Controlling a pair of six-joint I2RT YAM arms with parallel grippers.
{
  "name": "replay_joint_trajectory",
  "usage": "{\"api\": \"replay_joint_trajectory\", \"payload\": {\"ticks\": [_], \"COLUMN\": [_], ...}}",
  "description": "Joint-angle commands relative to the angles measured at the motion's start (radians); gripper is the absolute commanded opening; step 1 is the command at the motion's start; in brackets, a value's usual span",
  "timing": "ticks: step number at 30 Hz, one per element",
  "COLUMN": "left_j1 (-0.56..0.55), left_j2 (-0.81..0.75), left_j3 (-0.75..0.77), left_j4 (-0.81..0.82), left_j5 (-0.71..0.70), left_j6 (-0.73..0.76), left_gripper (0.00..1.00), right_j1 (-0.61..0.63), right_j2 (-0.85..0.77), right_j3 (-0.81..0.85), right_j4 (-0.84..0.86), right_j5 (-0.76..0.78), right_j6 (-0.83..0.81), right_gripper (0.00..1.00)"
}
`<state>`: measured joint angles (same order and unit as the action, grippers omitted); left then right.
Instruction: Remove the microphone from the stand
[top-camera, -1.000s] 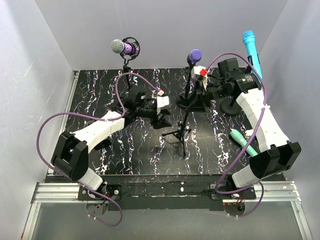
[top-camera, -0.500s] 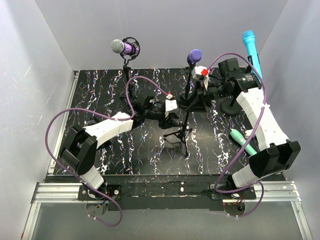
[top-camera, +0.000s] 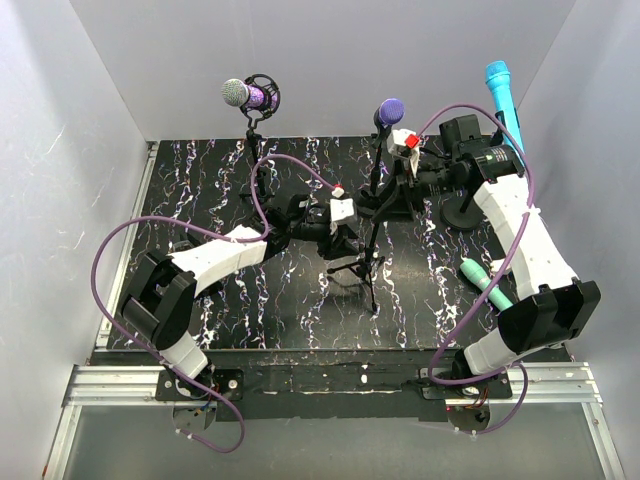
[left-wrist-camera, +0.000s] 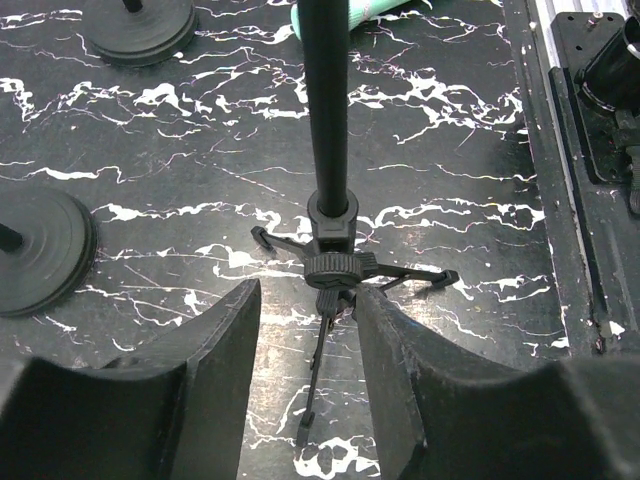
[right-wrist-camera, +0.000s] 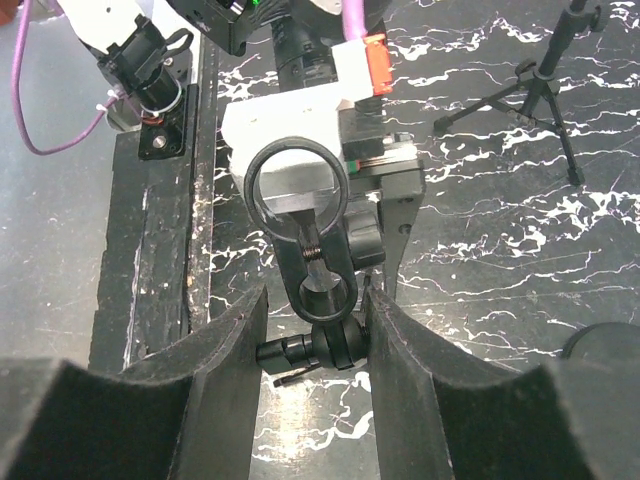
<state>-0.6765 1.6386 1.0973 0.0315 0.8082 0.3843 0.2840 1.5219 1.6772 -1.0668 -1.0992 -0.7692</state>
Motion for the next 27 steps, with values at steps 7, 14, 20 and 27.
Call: {"api": "replay_joint_trajectory", "payload": {"ticks": [7,14,20,27], "left_j1": [-0.012,-0.02,-0.021,-0.021], "left_j2": [-0.003,-0.002,0.006,0.015], "left_j3": [-0.008,-0.016,-0.016,0.006], "left_j4": [0.037,0.07,0.1,0.061], "left_j5": [0.04,0.003,-0.018,-0.027], "left_j6": [-0.024,-0.048,-0.094,-0.16], "left_gripper": [0.42,0.35,0.32,0.0], "right_j1": [-0.034,-0.034,-0.034,-0.034], "right_j2": [-0.006,-0.016,-0.012,-0.026], "right_j3": [-0.028,-0.045,-0.047,-0.05], "right_j4": [0.094,0.116,0.12,0.12], "right_j5": [0.009,0.012,0.009,0.012], "right_j6": [0.1,0.125,0.136,0.148], "right_gripper": [0.08,0.08,0.08,0.07]}}
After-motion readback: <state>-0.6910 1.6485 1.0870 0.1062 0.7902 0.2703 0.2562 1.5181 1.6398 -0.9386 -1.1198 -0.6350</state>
